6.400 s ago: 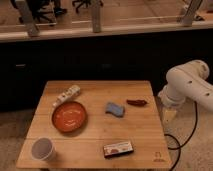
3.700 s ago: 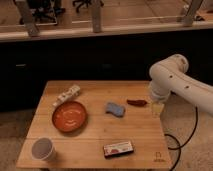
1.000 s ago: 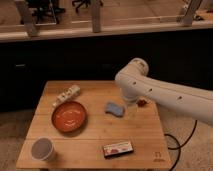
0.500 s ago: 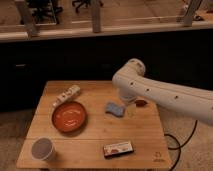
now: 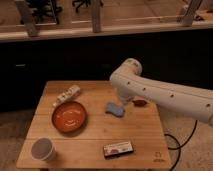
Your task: Move the arm in a circular motion
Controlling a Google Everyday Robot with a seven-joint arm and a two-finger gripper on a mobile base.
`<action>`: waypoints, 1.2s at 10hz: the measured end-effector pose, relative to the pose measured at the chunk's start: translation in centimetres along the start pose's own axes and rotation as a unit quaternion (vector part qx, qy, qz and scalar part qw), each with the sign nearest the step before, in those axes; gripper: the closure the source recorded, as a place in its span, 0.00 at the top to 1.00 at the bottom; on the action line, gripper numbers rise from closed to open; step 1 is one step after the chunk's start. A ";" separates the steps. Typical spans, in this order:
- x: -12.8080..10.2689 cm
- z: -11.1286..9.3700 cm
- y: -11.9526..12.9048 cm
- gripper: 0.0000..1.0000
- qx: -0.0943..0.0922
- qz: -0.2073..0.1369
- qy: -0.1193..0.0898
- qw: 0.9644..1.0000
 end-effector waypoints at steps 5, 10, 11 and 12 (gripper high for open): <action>-1.5 0.3 -1.0 0.80 0.006 -0.041 -0.005 0.999; -2.2 0.5 -2.1 0.80 0.011 -0.073 -0.009 0.997; -2.2 0.6 -2.2 0.80 0.011 -0.078 -0.009 0.997; -2.7 0.6 -2.8 0.78 0.013 -0.085 -0.010 0.996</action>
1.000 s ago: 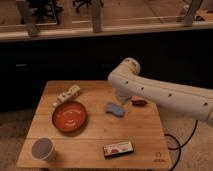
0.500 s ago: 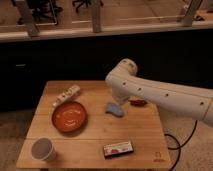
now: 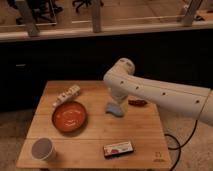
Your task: Move the arm in a circular motion
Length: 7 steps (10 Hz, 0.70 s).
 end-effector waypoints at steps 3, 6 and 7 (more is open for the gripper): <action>-0.7 0.3 -1.5 0.80 -0.001 -0.022 0.000 1.000; -1.8 0.5 -2.3 0.80 0.001 -0.033 -0.003 0.999; -1.6 0.6 -2.4 0.80 -0.006 -0.038 -0.003 0.999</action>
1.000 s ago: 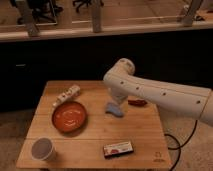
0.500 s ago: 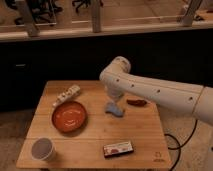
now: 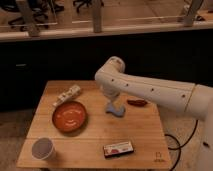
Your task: Move the arm in a circular motion
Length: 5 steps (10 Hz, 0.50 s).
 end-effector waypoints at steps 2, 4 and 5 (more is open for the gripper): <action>0.3 0.4 -1.0 0.80 -0.002 -0.010 -0.002 1.000; 0.2 0.6 -1.0 0.80 -0.011 -0.018 -0.004 1.000; 0.4 0.8 -1.0 0.80 -0.013 -0.019 -0.004 1.000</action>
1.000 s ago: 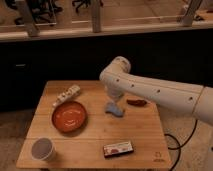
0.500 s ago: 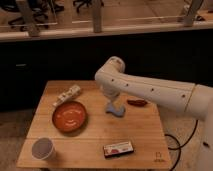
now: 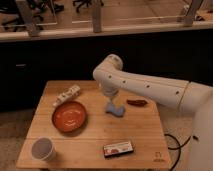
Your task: Move the arm in a circular motion
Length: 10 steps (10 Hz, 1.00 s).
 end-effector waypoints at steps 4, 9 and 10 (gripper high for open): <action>0.9 0.9 -0.3 0.80 -0.009 -0.003 -0.001 1.000; 1.8 2.2 -0.4 0.68 -0.024 -0.010 -0.002 1.000; 1.8 2.3 -0.5 0.61 -0.026 -0.013 -0.003 1.000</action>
